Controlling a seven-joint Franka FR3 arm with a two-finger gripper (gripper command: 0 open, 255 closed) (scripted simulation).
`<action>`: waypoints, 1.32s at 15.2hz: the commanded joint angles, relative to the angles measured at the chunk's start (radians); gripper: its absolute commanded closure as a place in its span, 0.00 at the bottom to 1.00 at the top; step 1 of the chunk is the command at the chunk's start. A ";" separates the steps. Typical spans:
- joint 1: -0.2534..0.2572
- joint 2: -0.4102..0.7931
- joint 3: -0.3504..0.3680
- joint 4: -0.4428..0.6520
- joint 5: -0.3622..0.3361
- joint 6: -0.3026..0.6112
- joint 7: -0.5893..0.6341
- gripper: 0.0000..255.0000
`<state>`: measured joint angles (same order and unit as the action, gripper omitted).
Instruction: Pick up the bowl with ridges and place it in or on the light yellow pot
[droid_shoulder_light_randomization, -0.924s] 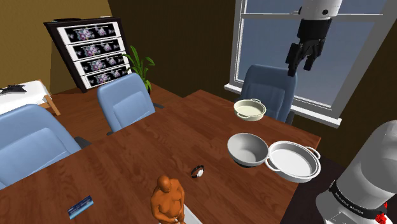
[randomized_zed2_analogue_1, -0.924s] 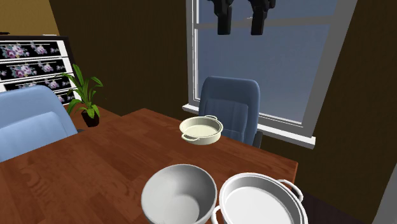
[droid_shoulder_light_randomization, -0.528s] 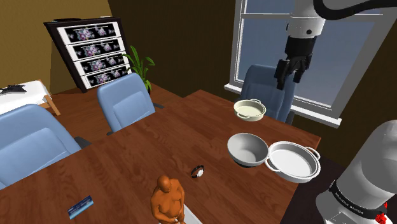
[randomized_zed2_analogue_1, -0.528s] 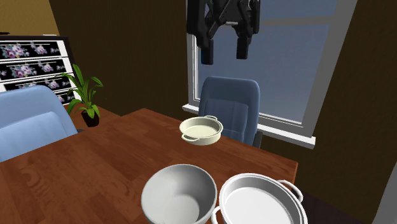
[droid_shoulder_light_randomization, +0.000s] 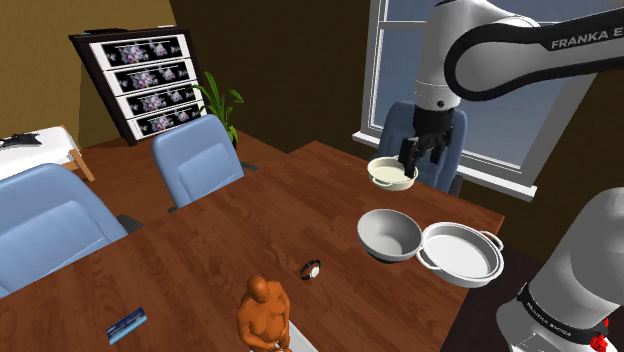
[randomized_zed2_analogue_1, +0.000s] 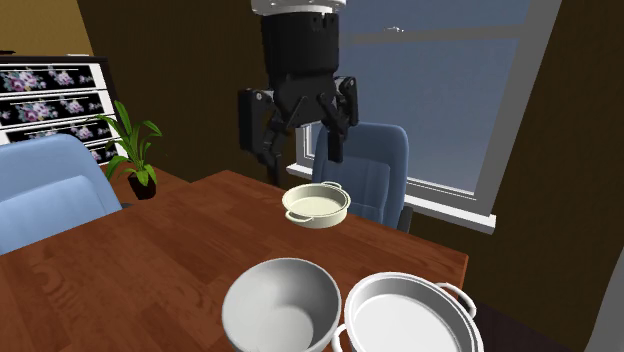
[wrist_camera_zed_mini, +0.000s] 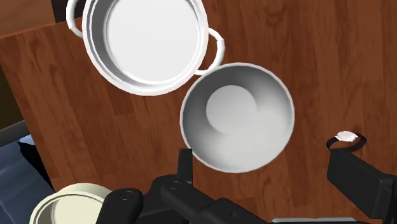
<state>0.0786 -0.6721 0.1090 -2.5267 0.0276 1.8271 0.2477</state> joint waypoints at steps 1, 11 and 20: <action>0.013 0.036 0.034 -0.031 0.013 0.066 0.034 0.00; 0.038 0.334 0.178 -0.083 0.007 0.396 0.194 0.00; 0.025 0.607 0.253 -0.057 -0.110 0.614 0.353 0.00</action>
<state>0.1043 -0.0822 0.3588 -2.5846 -0.0731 2.4255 0.5887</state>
